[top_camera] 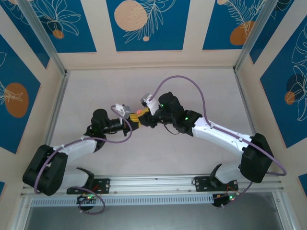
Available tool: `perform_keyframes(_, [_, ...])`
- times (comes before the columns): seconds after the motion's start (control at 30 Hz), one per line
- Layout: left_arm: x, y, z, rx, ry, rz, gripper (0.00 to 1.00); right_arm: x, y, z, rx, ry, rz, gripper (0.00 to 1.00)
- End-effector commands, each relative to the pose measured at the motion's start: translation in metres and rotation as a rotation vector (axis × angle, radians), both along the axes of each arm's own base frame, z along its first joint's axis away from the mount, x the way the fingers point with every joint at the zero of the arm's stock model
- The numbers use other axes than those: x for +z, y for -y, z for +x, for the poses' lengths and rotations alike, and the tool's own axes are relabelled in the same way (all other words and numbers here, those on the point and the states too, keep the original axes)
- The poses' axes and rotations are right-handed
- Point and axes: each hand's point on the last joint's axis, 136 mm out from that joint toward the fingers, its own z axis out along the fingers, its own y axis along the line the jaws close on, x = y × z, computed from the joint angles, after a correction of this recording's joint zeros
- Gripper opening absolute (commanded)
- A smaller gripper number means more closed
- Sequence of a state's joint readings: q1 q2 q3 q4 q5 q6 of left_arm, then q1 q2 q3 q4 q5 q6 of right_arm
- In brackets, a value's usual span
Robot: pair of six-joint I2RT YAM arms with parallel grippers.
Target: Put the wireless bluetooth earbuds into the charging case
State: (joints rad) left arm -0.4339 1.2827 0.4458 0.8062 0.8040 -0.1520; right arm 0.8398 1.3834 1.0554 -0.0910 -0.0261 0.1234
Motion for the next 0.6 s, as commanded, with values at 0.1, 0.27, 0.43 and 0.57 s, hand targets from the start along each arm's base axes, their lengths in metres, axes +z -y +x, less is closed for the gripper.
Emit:
perform_keyframes(0.1, [0.021, 0.003, -0.001, -0.01, 0.082, -0.044, 0.15, -0.009, 0.009, -0.007, -0.012, -0.017, -0.031, 0.39])
perform_keyframes(0.27, [0.017, 0.002, -0.002, -0.008, 0.083, -0.021, 0.14, 0.001, 0.009, -0.007, -0.015, -0.003, -0.013, 0.46])
perform_keyframes(0.43, [0.013, 0.001, -0.002, 0.001, 0.083, 0.006, 0.15, 0.018, 0.01, -0.009, -0.011, 0.014, 0.021, 0.49])
perform_keyframes(0.57, [0.009, -0.001, -0.001, 0.009, 0.077, 0.023, 0.15, 0.034, 0.013, -0.011, -0.017, 0.031, 0.063, 0.5])
